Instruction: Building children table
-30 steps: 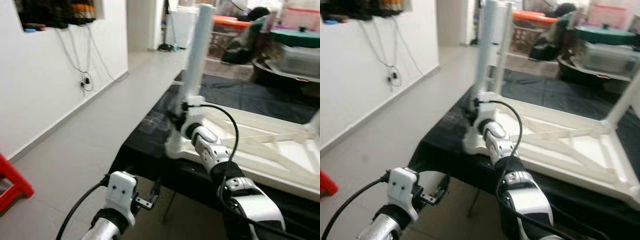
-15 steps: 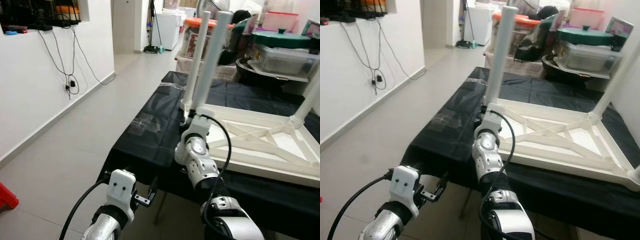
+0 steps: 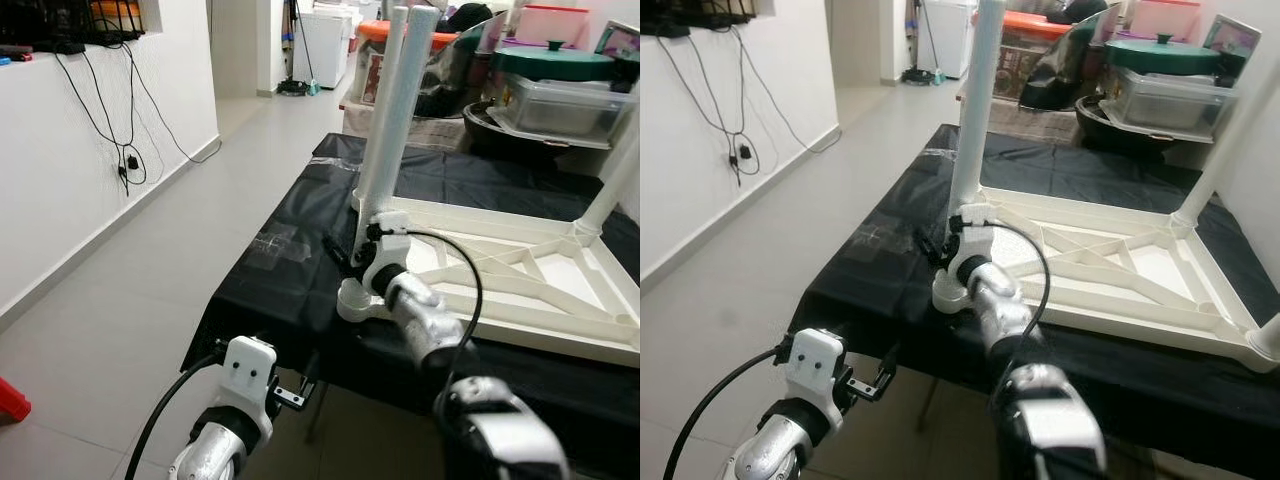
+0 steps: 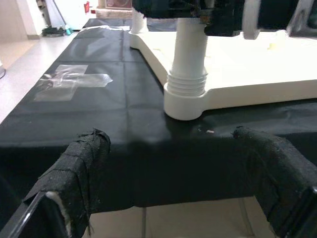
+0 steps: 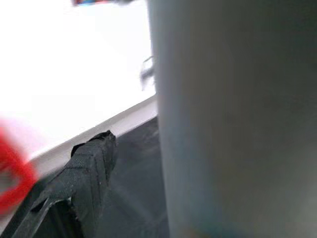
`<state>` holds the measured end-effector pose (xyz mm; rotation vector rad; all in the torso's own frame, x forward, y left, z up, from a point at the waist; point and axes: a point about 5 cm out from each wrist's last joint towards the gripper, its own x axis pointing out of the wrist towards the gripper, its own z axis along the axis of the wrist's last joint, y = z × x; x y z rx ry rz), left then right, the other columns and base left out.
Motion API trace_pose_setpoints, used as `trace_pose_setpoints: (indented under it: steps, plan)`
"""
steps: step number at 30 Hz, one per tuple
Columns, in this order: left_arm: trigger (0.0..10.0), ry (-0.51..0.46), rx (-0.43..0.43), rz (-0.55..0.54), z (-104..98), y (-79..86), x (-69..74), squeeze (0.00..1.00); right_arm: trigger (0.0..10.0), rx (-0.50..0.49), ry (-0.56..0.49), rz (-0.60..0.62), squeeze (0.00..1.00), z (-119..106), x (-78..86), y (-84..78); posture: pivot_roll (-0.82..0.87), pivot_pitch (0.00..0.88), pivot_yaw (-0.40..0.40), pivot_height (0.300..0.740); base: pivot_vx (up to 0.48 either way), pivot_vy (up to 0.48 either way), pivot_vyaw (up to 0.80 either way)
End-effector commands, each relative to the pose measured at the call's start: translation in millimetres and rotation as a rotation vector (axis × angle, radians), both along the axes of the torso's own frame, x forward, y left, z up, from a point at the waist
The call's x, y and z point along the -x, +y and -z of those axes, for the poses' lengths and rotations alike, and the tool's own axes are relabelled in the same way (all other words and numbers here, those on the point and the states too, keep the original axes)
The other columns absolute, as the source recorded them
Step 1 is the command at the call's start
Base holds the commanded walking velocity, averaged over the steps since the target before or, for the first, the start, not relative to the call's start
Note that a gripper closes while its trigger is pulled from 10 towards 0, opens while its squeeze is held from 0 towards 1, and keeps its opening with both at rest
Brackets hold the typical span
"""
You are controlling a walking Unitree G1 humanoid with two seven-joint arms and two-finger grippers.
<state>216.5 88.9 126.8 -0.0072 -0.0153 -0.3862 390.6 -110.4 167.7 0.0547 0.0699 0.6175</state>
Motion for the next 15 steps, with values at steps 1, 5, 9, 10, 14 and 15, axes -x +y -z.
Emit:
trace_pose_setpoints:
  steps: [1, 5, 9, 10, 14, 15]
  plan:
    - [10.0, 0.005, -0.009, 0.01, 2, -2.7, -0.3, 0.0, 10.0, 0.042, 0.035, -0.146, 0.0, 3, 3.4, 13.6, 0.08, 0.0, -0.084, 0.74, 0.0, 0.0, 0.0]
    - [10.0, 0.0, -0.008, 0.009, 2, -2.8, 0.3, 0.0, 10.0, 0.065, 0.044, -0.33, 0.0, -2, 6.5, 26.0, 0.08, 0.0, -0.08, 0.74, 0.0, 0.0, 0.0]
    - [10.0, -0.002, -0.006, 0.009, 1, -2.9, 1.2, 0.0, 10.0, 0.082, 0.055, -0.392, 0.0, -3, 7.5, 34.0, 0.1, 0.0, -0.089, 0.74, 0.0, 0.0, 0.0]
    - [10.0, -0.002, -0.006, 0.009, 1, -2.9, 1.2, 0.0, 10.0, 0.082, 0.055, -0.392, 0.0, -3, 7.5, 34.0, 0.1, 0.0, -0.089, 0.74, 0.0, 0.0, 0.0]
    - [10.0, -0.003, -0.005, 0.005, 0, -2.6, 3.3, 0.0, 9.8, 0.135, 0.075, -0.419, 0.0, 1, 8.4, 42.8, 0.1, 0.0, -0.092, 0.74, 0.0, 0.0, 0.0]
    - [10.0, -0.003, -0.005, 0.005, 0, -2.6, 3.3, 0.0, 9.8, 0.135, 0.075, -0.419, 0.0, 1, 8.4, 42.8, 0.1, 0.0, -0.092, 0.74, 0.0, 0.0, 0.0]
